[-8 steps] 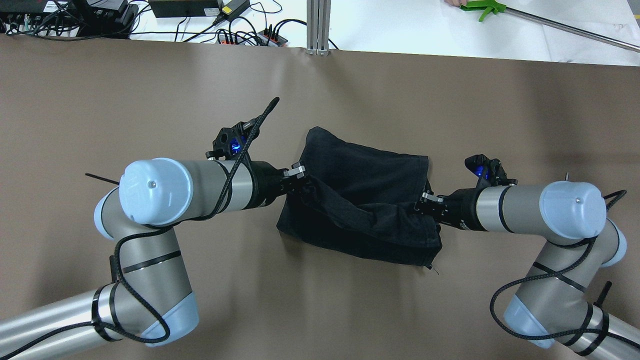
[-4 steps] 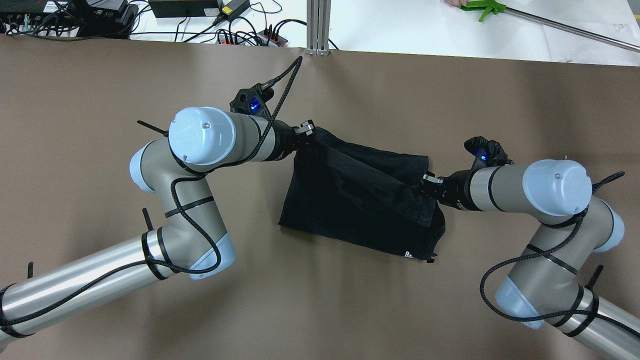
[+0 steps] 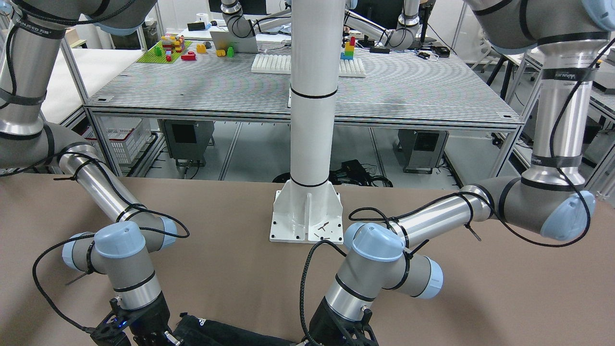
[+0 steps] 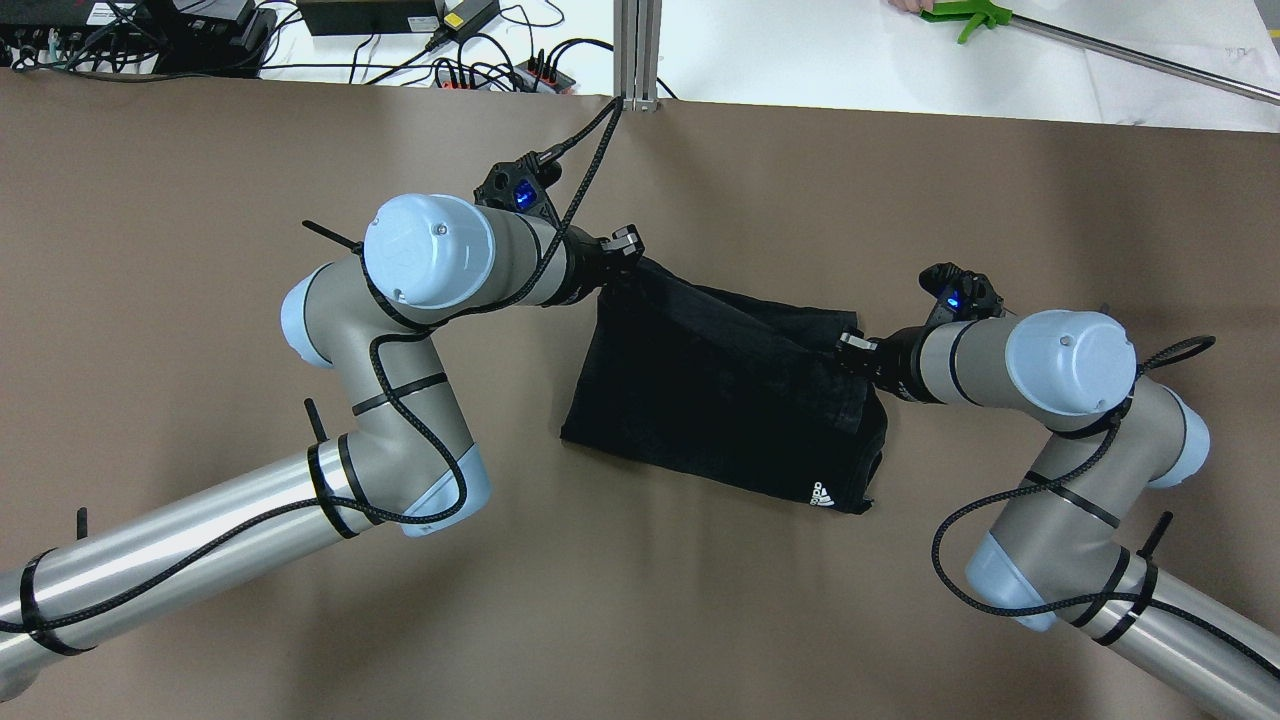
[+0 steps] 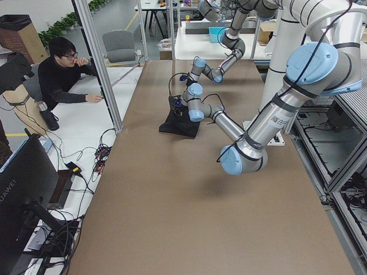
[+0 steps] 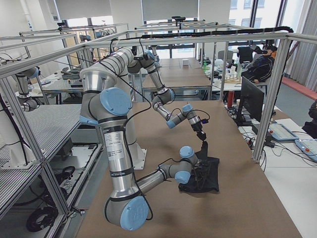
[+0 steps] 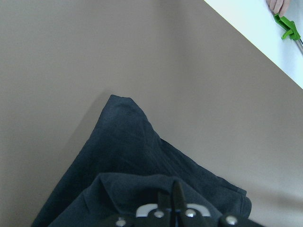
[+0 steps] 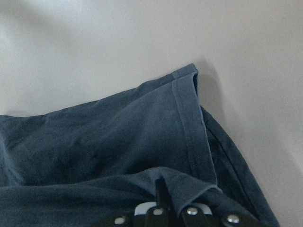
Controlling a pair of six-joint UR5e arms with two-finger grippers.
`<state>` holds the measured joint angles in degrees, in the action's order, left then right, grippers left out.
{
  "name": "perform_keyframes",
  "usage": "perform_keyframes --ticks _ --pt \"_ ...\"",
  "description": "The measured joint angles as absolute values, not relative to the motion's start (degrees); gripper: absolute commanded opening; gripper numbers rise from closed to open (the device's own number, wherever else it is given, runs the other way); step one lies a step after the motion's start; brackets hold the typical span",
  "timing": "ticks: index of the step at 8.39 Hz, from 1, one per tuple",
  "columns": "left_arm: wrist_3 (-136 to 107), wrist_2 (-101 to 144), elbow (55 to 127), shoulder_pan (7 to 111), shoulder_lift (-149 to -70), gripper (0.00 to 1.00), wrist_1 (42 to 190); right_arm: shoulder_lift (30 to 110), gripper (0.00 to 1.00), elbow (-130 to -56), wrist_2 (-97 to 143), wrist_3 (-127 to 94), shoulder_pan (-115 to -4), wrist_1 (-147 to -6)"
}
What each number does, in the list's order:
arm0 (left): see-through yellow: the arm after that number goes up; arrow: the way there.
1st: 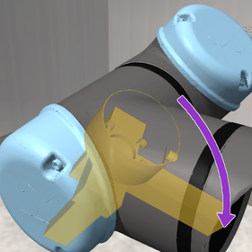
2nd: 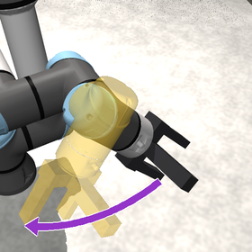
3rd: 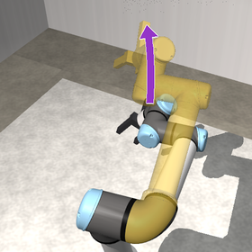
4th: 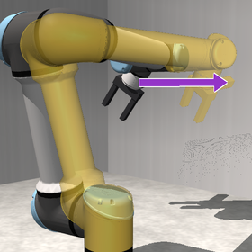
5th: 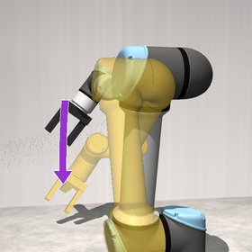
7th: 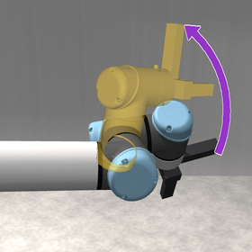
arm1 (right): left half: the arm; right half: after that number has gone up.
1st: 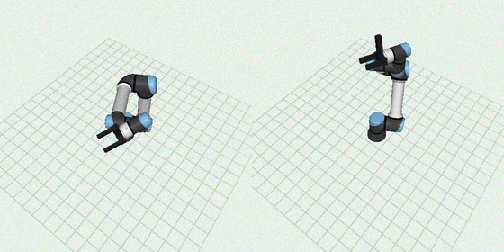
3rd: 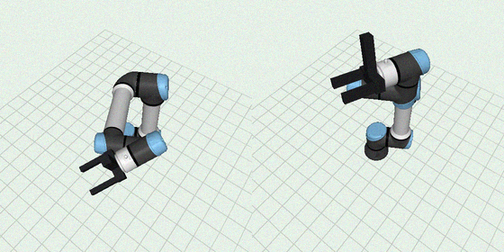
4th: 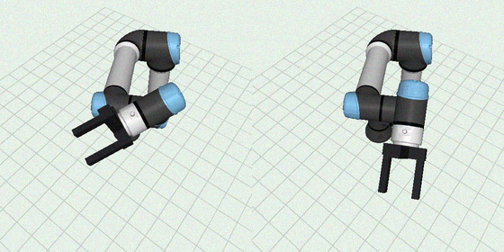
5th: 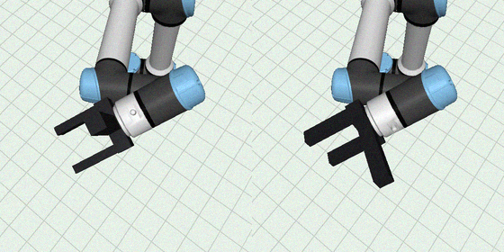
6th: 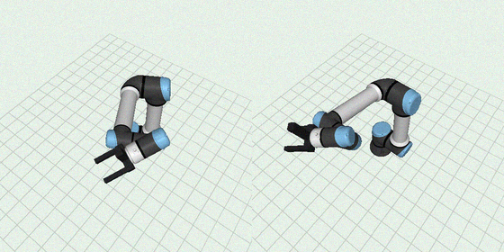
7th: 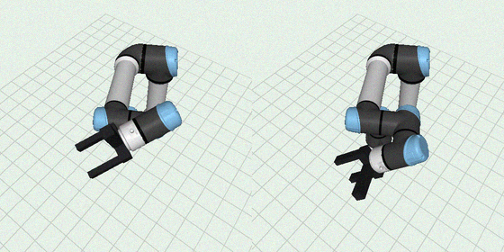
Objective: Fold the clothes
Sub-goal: 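Lay the fold down and release, raising the left gripper away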
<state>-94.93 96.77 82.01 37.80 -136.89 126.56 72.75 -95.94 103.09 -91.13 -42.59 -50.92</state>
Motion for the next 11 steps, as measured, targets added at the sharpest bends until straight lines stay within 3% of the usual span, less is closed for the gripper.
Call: perform_keyframes --ticks 1,7,11 --pt "-94.7 96.6 81.9 37.8 -136.9 0.94 126.6 72.7 0.95 -95.6 103.0 -91.1 -42.6 -50.9" --pt "-91.7 97.9 81.0 42.7 -137.2 0.94 126.0 72.3 0.95 -97.0 109.8 -88.1 -45.9 -51.3" --pt "-84.1 102.3 82.6 46.8 -132.5 0.94 126.8 67.8 0.95 -103.1 108.2 -87.6 -40.0 -65.7"
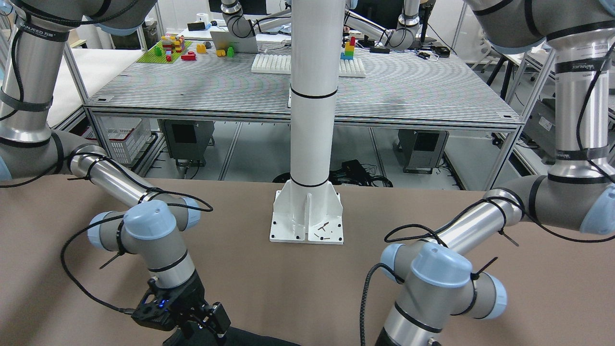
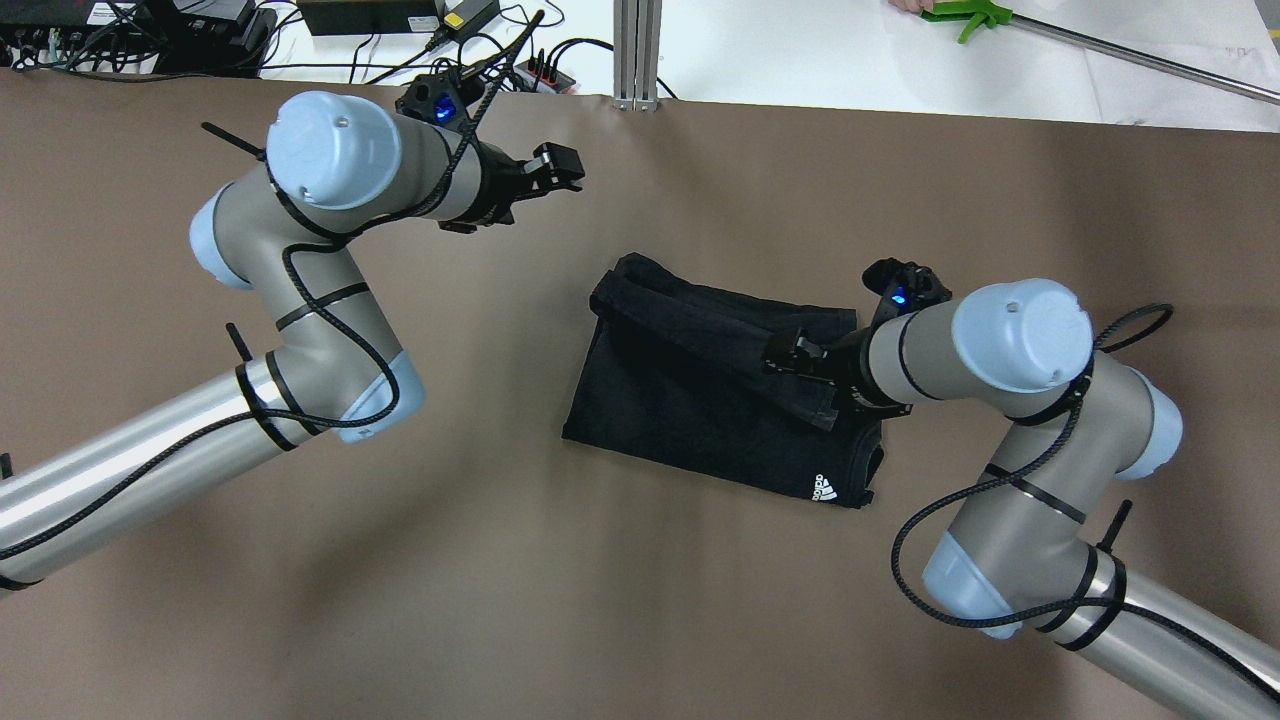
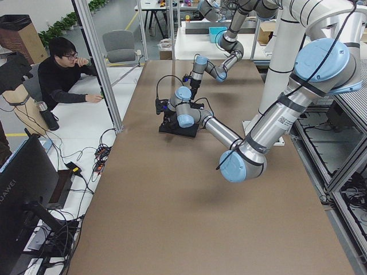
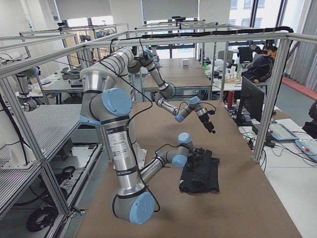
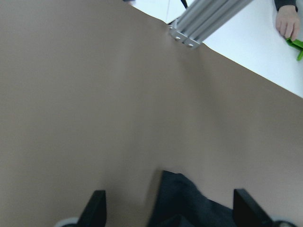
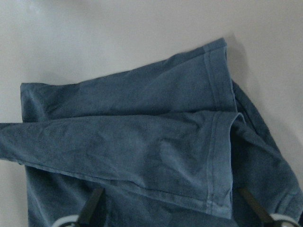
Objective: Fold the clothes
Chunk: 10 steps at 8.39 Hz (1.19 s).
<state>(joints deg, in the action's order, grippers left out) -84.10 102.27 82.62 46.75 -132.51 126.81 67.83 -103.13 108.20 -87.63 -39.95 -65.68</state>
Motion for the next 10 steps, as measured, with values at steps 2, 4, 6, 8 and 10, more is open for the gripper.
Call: perform_keyframes --ticks 2,4,6,8,10 --pt "-72.2 104.5 88.2 50.2 -124.0 0.94 127.5 65.0 0.95 -102.9 104.0 -84.7 -35.9 -71.8" --pt "-67.9 109.3 90.9 54.3 -119.8 0.94 127.6 62.6 0.95 -99.4 102.5 -81.1 -34.6 -73.5" --pt "-66.9 111.3 91.4 55.9 -119.0 0.94 127.6 58.8 0.95 -93.6 101.7 -78.3 -34.4 -73.7" --pt "-66.5 111.5 91.3 56.1 -118.9 0.94 127.7 57.3 0.94 -89.3 100.1 -76.5 -34.5 -73.4" --pt "-66.4 111.4 91.1 56.0 -118.8 0.94 127.7 55.5 0.94 -85.0 97.4 -73.3 -35.5 -73.1"
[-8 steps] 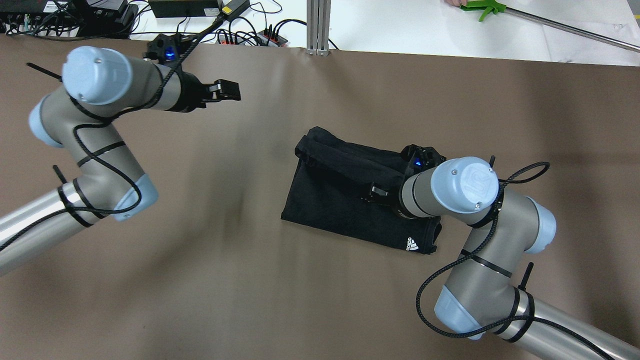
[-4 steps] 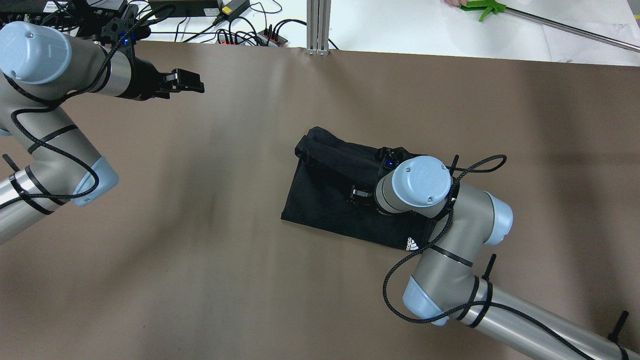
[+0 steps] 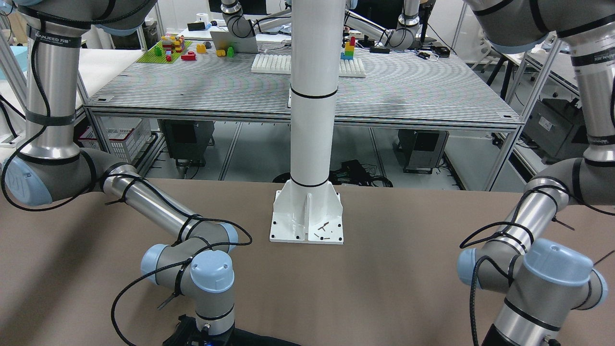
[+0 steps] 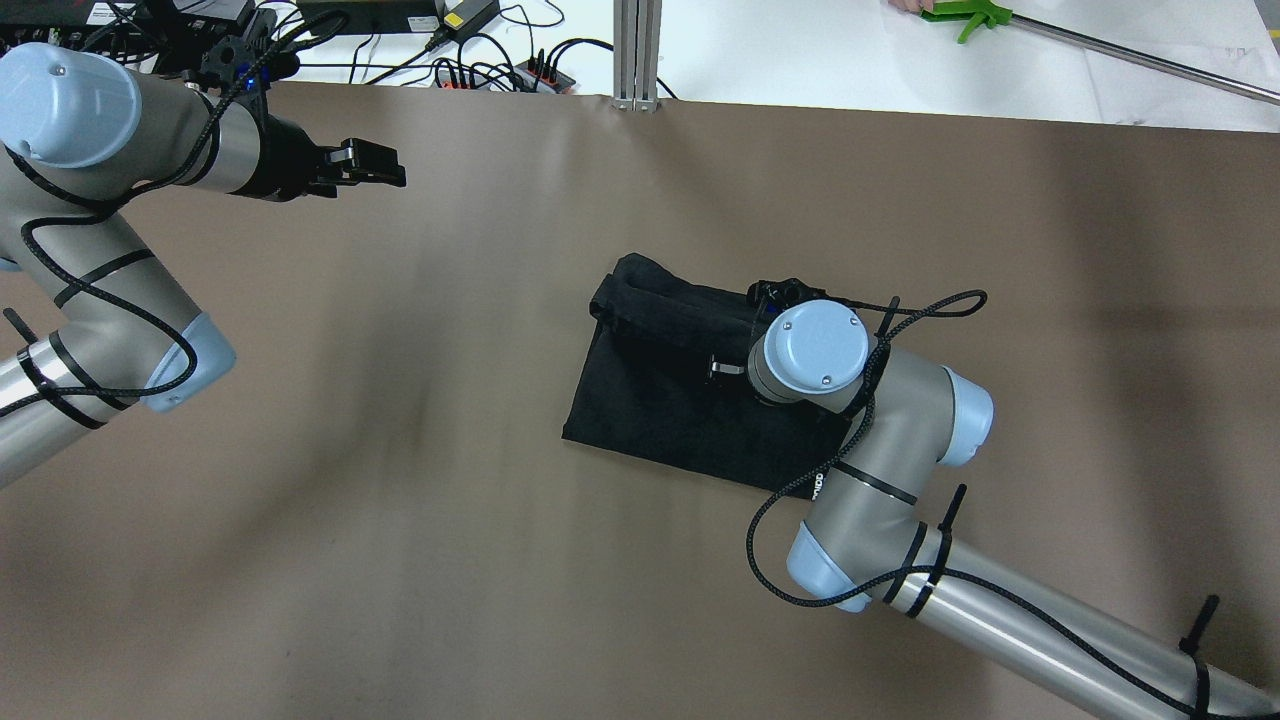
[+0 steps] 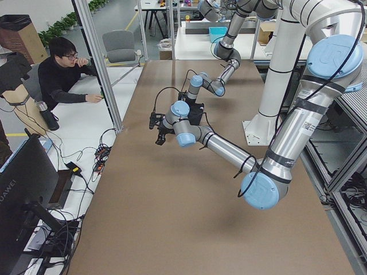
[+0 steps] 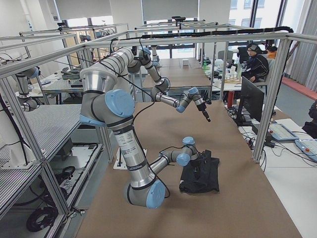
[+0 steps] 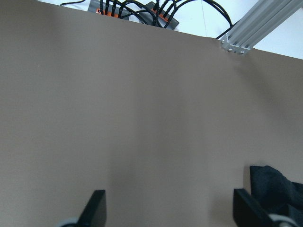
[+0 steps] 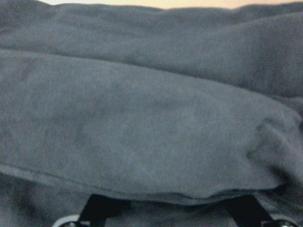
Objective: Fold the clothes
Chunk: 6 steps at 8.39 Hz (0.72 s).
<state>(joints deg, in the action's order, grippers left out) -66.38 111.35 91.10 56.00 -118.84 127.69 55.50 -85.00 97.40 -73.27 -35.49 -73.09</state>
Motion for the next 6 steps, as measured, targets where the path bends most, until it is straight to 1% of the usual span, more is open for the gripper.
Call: perform_keyframes --ticks 1,4,6 --pt "-66.4 111.2 91.0 55.8 -118.9 0.94 127.7 53.7 0.94 -82.0 96.3 -71.9 -37.0 -72.7" --pt "-66.4 111.0 90.3 55.3 -120.0 0.94 127.6 46.8 0.94 -68.3 95.6 -64.2 -45.6 -68.0" --pt "-66.2 111.0 89.1 55.3 -120.9 0.94 127.7 45.6 0.94 -65.2 95.7 -59.0 -49.5 -66.2"
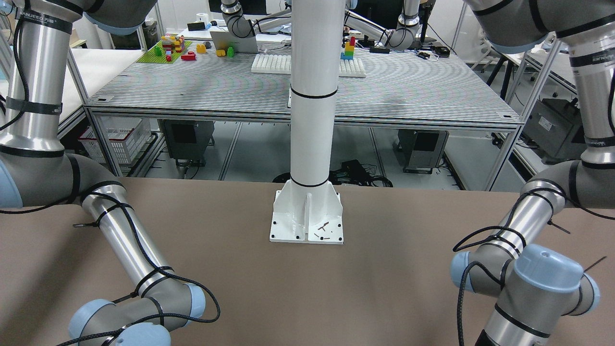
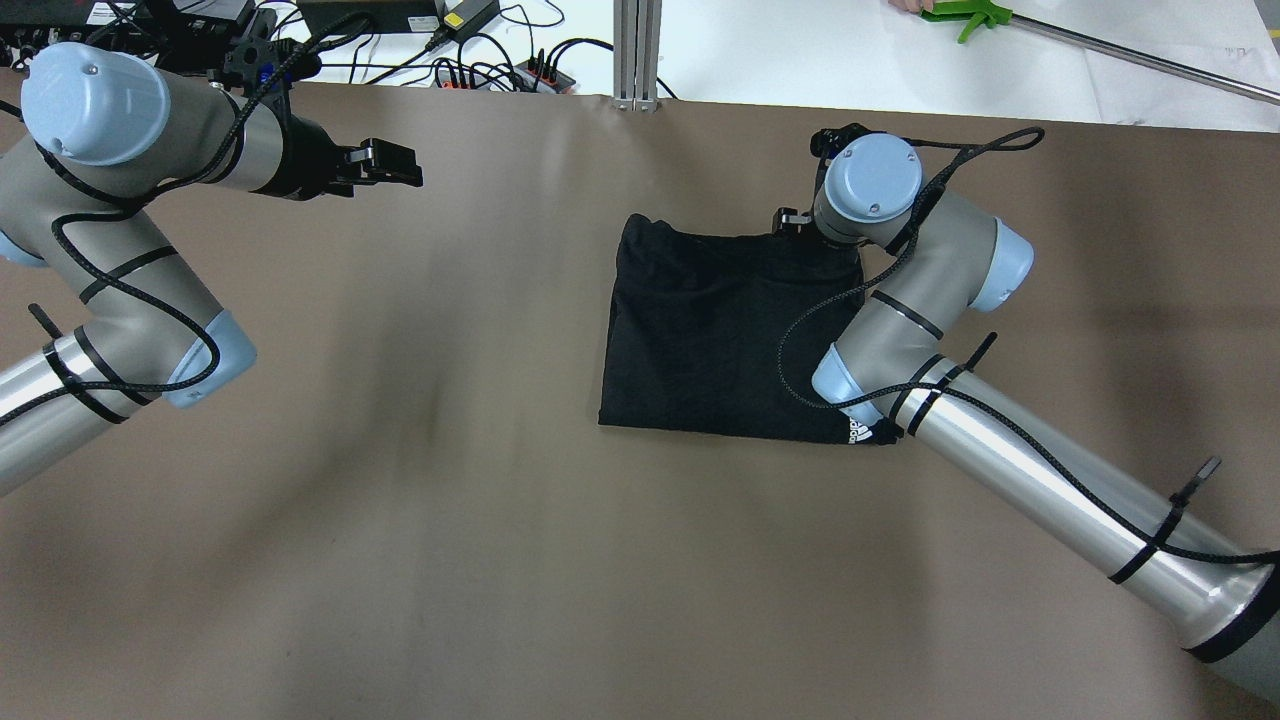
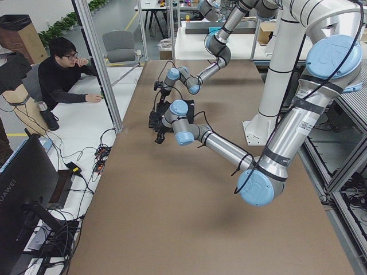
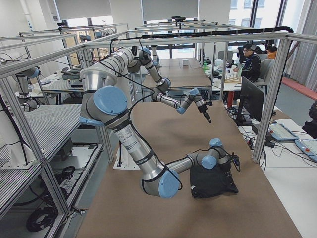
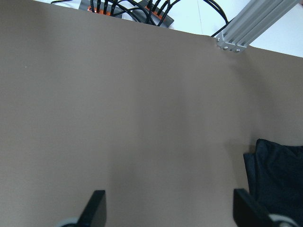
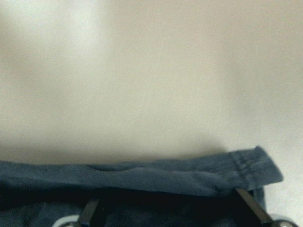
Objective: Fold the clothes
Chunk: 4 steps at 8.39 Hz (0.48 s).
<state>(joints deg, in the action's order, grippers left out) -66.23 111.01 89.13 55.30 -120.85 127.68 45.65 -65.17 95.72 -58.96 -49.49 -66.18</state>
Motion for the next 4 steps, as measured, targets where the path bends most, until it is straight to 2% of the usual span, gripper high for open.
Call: perform_keyframes --ticks 4 --pt "-66.2 111.4 88.9 56.3 -121.6 0.94 127.3 45.1 0.94 -64.7 100.0 -51.4 -55.1 -66.2"
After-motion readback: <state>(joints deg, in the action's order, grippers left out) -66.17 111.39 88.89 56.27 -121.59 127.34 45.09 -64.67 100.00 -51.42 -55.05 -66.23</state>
